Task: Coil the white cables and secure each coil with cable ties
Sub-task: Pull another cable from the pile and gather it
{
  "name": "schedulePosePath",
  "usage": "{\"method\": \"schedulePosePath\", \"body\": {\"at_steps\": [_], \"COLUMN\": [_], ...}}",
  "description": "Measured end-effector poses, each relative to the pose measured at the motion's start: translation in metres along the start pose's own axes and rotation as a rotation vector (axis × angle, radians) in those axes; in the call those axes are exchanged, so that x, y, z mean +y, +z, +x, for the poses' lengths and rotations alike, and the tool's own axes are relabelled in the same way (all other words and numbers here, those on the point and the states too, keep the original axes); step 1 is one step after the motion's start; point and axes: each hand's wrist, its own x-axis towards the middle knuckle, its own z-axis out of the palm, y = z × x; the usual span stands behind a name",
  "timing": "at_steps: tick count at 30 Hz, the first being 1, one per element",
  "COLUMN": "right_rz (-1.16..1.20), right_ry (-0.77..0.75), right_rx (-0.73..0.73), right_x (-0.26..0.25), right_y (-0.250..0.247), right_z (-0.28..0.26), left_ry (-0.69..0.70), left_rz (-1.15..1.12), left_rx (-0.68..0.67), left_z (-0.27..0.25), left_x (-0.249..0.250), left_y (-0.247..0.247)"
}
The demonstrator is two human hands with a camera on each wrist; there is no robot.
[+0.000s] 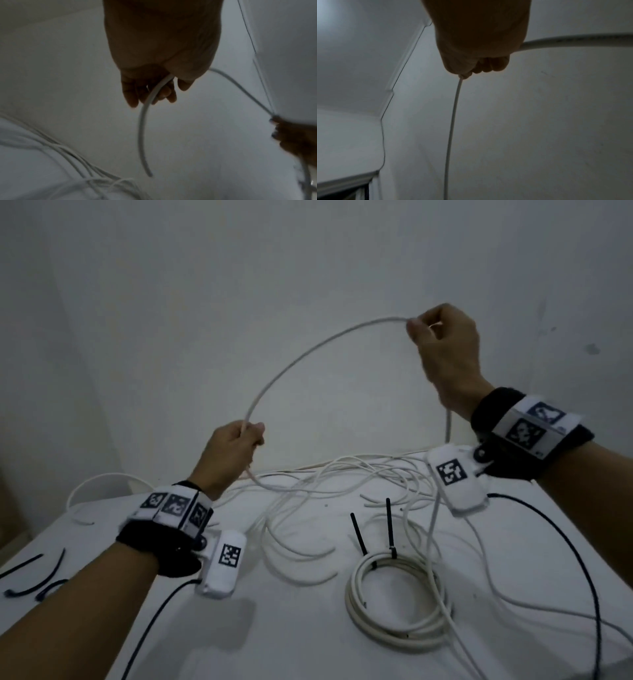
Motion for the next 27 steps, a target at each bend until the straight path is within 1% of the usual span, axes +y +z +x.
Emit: {"method": "schedulePosePath", "body": {"at_steps": [1, 2, 3, 5, 6, 7, 9, 10, 12, 14, 15, 17, 18, 19, 21, 23, 24, 25, 26, 27], "right_rz": [0.056, 0.085, 0.059, -0.082, -0.123, -0.112, 0.032, 0.120, 0.242, 0.238, 0.161, -0.132, -0.300, -0.445, -0.685, -0.838, -0.841, -0.795, -0.709, -0.592], "right_ry": [0.052, 0.094, 0.120, 0.152, 0.179, 0.227, 0.356, 0.415, 0.476, 0.432, 0.361, 0.129, 0.007, -0.080, -0.138, -0.162, -0.163, -0.162, -0.160, -0.144], "right_rx": [0.004, -0.035, -0.096, -0.194, -0.212, -0.218, -0.213, -0.208, -0.258, -0.414, -0.505, -0.647, -0.675, -0.672, -0.653, -0.704, -0.770, -0.857, -0.941, -0.985], "right_x": [0.001, 0.004, 0.010, 0.025, 0.033, 0.041, 0.051, 0.051, 0.044, 0.035, 0.034, 0.039, 0.045, 0.053, 0.066, 0.068, 0.064, 0.056, 0.043, 0.030], "right_y": [0.001, 0.003, 0.005, 0.013, 0.017, 0.022, 0.035, 0.041, 0.051, 0.056, 0.057, 0.056, 0.055, 0.053, 0.047, 0.040, 0.039, 0.040, 0.043, 0.047], "right_z": [0.006, 0.010, 0.010, 0.000, -0.008, -0.016, -0.034, -0.043, -0.061, -0.079, -0.088, -0.108, -0.118, -0.127, -0.138, -0.137, -0.135, -0.130, -0.127, -0.125], "left_ry": [-0.072, -0.144, -0.207, -0.305, -0.341, -0.359, -0.340, -0.306, -0.198, -0.062, -0.004, 0.061, 0.077, 0.085, 0.090, 0.090, 0.089, 0.091, 0.100, 0.119], "left_rz": [0.032, 0.036, -0.022, -0.290, -0.441, -0.581, -0.808, -0.855, -0.809, -0.723, -0.703, -0.713, -0.725, -0.738, -0.767, -0.795, -0.797, -0.783, -0.747, -0.682], "left_rx": [-0.016, -0.039, -0.059, -0.076, -0.076, -0.084, -0.098, -0.099, -0.094, -0.075, -0.059, -0.022, 0.002, 0.029, 0.076, 0.086, 0.077, 0.061, 0.034, 0.000], "left_z": [0.001, 0.002, 0.000, -0.003, -0.004, -0.005, -0.006, -0.007, -0.010, -0.012, -0.012, -0.007, -0.005, -0.002, 0.002, 0.003, 0.002, 0.001, -0.003, -0.006], "left_x": [-0.005, -0.010, -0.015, -0.016, -0.012, -0.007, 0.006, 0.012, 0.025, 0.036, 0.042, 0.052, 0.056, 0.059, 0.063, 0.065, 0.066, 0.065, 0.065, 0.062], "left_y": [-0.002, -0.002, -0.002, -0.003, -0.003, -0.003, 0.001, 0.007, 0.021, 0.032, 0.035, 0.035, 0.032, 0.029, 0.022, 0.022, 0.026, 0.031, 0.038, 0.046]}}
